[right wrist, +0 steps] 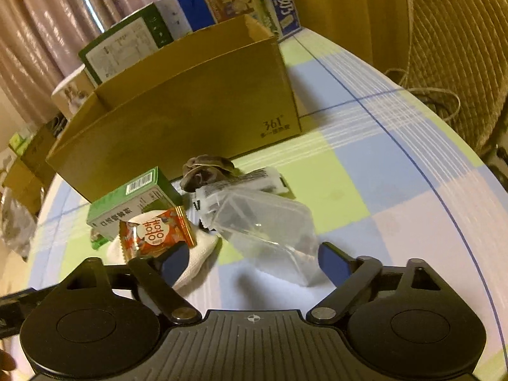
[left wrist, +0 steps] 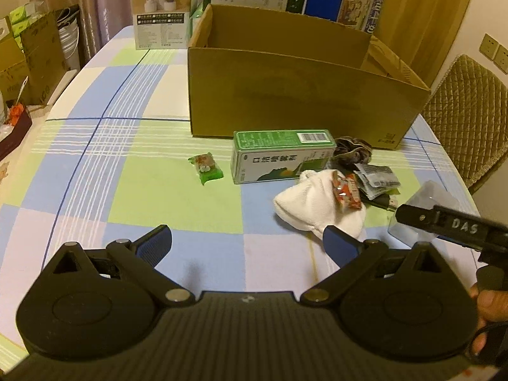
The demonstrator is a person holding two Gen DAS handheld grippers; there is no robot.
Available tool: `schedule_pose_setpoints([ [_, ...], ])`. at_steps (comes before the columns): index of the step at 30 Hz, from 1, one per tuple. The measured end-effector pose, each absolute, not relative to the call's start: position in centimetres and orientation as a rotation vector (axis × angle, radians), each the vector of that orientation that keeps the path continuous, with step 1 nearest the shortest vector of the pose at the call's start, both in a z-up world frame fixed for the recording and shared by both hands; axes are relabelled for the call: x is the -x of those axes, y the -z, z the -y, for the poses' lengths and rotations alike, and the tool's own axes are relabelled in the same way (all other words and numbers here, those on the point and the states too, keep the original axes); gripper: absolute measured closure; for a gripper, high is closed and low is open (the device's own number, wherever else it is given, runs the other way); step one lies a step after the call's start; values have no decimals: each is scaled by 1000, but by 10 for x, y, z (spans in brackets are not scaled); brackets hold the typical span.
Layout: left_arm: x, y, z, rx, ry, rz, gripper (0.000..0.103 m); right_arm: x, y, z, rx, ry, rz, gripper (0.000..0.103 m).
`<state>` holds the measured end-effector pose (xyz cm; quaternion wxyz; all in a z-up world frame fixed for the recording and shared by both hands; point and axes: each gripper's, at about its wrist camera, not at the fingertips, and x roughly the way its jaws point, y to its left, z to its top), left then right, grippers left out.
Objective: Organize objects
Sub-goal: 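Grasp the clear plastic container with the right gripper, then grasp the red candy packet with the left gripper while the right holds the container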
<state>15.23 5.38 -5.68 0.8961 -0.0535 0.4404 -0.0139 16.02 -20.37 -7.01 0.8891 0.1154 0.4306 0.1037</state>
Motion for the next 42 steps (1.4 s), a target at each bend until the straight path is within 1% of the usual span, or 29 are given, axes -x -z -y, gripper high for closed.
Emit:
schedule_pose_setpoints([
  [1,-154,58,-55,115,26,-914,3,-163,72,199,-203,-206,-887,21],
  [3,-157,62,-58,124,22,-919,3,-166,77,196,-155,-190,-868,28],
  [4,-158,63,-59,127,24,-919,3,-169,79,196,-136,-182,-859,29],
  [5,-159,64,-59,128,28,-919,3,-170,80,197,-121,-182,-851,35],
  [6,-160,66,-59,127,35,-918,3,-171,82,197,-101,-186,-844,42],
  [11,-166,76,-53,100,95,-919,3,-164,81,203,-21,-238,-817,44],
  [14,-173,82,-42,57,158,-917,5,-158,78,212,-41,-246,-818,44],
  [16,-178,85,-32,11,216,-912,11,-153,76,218,-57,-250,-819,44],
  [20,-189,87,-9,-116,304,-856,17,-146,74,225,-70,-252,-825,44],
  [22,-196,90,0,-171,336,-841,25,-143,73,227,-74,-251,-829,44],
  [23,-200,92,4,-195,342,-841,27,-143,73,228,-76,-249,-830,44],
  [25,-204,97,10,-220,365,-849,34,-142,74,229,-80,-247,-834,44],
  [26,-205,99,13,-231,371,-854,35,-142,74,230,-84,-246,-834,44],
  [33,-180,85,41,-450,347,-714,35,-141,70,238,-99,-245,-829,44],
  [37,-180,84,57,-576,421,-676,37,-141,69,240,-104,-244,-828,44],
  [39,-182,85,66,-650,467,-656,46,-141,68,241,-108,-242,-825,44],
  [40,-183,87,69,-679,482,-654,50,-140,67,242,-110,-241,-823,44],
  [41,-186,91,74,-719,497,-662,52,-140,67,243,-110,-239,-823,44],
  [42,-187,94,77,-747,507,-673,57,-140,66,243,-111,-238,-823,44],
])
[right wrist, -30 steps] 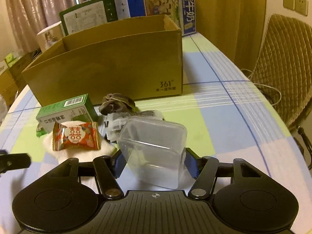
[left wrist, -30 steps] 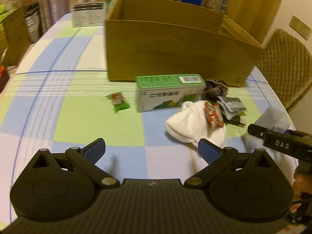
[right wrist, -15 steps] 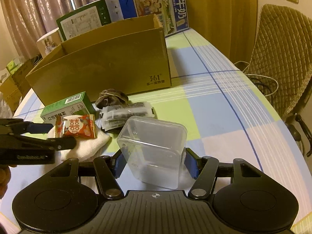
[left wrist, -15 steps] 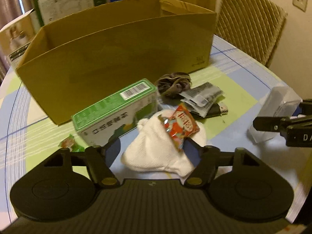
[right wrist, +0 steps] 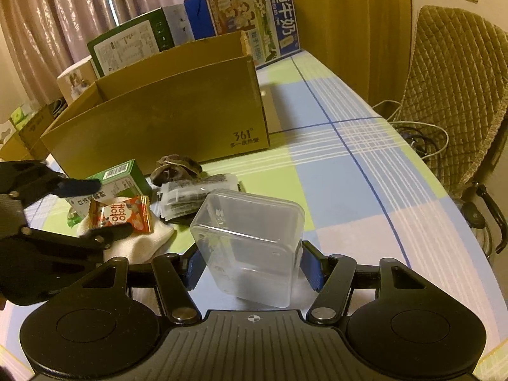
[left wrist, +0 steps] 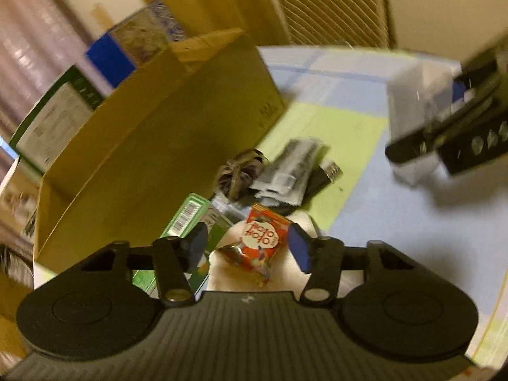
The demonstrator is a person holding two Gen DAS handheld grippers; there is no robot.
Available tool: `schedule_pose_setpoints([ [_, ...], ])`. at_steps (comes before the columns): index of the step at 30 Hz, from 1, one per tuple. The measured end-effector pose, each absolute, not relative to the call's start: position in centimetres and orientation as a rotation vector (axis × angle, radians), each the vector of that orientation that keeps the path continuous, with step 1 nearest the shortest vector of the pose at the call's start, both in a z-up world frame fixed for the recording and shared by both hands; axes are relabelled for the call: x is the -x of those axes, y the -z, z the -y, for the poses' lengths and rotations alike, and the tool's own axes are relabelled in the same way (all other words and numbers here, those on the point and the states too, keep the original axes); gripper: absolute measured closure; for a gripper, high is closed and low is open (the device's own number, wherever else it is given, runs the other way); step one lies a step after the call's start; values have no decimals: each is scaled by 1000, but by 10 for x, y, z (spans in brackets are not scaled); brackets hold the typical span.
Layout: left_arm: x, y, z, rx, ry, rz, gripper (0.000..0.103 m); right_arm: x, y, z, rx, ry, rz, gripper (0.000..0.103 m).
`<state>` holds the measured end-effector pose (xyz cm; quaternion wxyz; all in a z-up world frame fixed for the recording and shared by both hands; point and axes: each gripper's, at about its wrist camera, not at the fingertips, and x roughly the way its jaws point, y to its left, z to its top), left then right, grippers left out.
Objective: Organize objects
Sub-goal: 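Grasp the red candy packet with the left gripper while the right holds the container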
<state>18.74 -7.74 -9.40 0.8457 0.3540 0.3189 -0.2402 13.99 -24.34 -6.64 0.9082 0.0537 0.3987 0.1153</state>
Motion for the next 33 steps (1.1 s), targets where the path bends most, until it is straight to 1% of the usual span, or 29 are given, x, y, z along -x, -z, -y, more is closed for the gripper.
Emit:
schedule_pose_setpoints([
  [2,-188,102,82,-798,520,-697,59,-140,66,245,-106,-239,-822,44],
  [4,-182,103,82,-816,509,-692,69,-139,64,245,-105,-239,-819,44],
  [5,-178,102,81,-808,497,-693,70,-139,63,245,-106,-240,-817,44],
  [11,-143,94,67,-668,440,-766,71,-135,62,242,-104,-262,-819,44],
  [14,-128,100,61,-601,424,-809,70,-133,63,238,-93,-280,-825,44],
  [17,-119,108,61,-588,424,-823,68,-131,67,236,-90,-288,-836,44],
  [29,-128,113,63,-559,477,-839,68,-129,72,238,-96,-291,-852,44],
  [33,-137,110,54,-481,490,-896,68,-130,74,238,-102,-289,-854,44],
])
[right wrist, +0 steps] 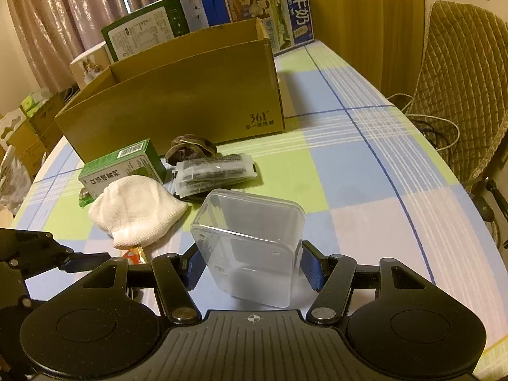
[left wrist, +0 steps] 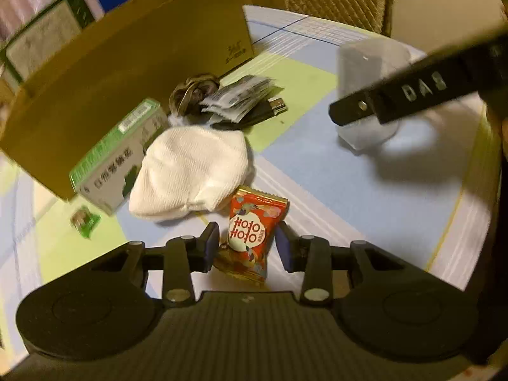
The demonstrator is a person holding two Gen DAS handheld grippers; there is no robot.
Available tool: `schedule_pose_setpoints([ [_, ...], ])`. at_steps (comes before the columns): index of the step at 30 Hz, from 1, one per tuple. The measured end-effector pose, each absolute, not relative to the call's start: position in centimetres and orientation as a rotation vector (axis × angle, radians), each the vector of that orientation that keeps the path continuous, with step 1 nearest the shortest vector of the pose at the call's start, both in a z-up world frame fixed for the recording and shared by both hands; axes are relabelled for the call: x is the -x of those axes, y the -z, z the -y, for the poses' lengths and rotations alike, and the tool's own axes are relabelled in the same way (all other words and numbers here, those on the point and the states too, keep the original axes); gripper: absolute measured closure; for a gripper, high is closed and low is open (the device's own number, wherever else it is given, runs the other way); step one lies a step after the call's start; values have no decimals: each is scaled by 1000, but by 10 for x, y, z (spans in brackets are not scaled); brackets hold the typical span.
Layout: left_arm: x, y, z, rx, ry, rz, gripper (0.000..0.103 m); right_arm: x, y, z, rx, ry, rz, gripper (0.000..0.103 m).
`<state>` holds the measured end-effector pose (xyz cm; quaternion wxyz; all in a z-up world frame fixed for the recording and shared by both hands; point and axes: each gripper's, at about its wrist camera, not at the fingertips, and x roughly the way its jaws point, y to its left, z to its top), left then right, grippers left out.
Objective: Organize objects
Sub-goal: 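Grasp the red candy packet with the left gripper while the right holds the container, then carry both items over the cardboard box and release them inside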
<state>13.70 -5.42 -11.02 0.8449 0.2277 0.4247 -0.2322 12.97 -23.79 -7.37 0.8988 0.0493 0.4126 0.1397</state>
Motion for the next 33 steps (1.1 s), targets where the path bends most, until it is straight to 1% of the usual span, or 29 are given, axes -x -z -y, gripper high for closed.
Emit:
schedule_pose_setpoints([
  [2,-139,109,52,-449,490,-920,68,-130,74,238,-106,-290,-855,44],
  [7,-139,110,57,-463,511,-913,69,-130,77,238,-108,-293,-858,44],
  [10,-141,109,61,-444,478,-932,76,-129,77,239,-113,-294,-856,44],
  [13,-136,110,61,-397,420,-939,77,-127,77,240,-113,-292,-853,44],
  [17,-137,110,61,-382,411,-931,76,-126,77,239,-99,-295,-848,44],
  [19,-141,110,59,-380,421,-933,71,-125,77,238,-103,-300,-849,44],
  [22,-147,110,53,-339,430,-947,69,-125,78,238,-104,-302,-845,44],
  [23,-148,111,51,-313,428,-956,71,-124,78,238,-104,-301,-845,44],
  [25,-149,111,47,-250,414,-977,79,-124,78,238,-104,-300,-842,44],
  [33,-130,101,48,-195,330,-964,81,-120,71,237,-98,-309,-830,44],
])
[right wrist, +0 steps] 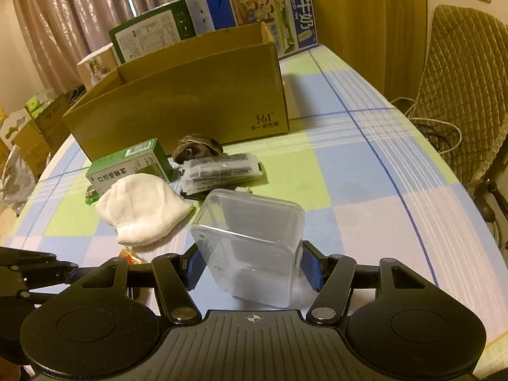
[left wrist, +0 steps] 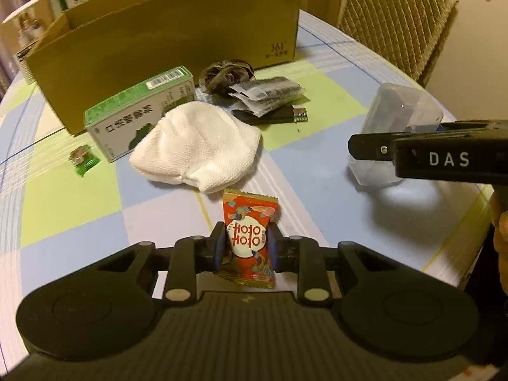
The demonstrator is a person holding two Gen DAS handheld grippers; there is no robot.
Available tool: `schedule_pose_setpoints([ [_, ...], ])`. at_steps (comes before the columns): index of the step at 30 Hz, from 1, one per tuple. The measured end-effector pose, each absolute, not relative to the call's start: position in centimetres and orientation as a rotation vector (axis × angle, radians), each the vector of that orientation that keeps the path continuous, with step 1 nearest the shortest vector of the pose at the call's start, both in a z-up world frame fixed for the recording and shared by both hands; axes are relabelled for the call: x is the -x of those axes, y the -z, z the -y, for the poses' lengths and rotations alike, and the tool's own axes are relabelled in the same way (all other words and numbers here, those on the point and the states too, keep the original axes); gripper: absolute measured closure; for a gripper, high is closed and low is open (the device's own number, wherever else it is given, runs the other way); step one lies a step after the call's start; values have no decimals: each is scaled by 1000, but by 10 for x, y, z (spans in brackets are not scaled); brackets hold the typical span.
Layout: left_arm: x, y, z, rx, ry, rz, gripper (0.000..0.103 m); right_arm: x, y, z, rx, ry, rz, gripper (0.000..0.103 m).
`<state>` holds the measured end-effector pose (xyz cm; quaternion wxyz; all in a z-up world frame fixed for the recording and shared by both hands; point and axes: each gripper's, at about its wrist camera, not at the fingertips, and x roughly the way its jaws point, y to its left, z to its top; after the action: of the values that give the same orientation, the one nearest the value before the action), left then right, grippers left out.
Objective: Organize objects
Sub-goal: 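Carry both items over the cardboard box and release them inside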
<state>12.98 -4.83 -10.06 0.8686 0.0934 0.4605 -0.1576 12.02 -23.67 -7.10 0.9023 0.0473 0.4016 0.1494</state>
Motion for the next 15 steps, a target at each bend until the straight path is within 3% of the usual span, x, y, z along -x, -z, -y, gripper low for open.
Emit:
schedule_pose_setpoints([
  [15,-103,34,24,-113,204,-852,81,-94,33,235,-93,-356,-773,44],
])
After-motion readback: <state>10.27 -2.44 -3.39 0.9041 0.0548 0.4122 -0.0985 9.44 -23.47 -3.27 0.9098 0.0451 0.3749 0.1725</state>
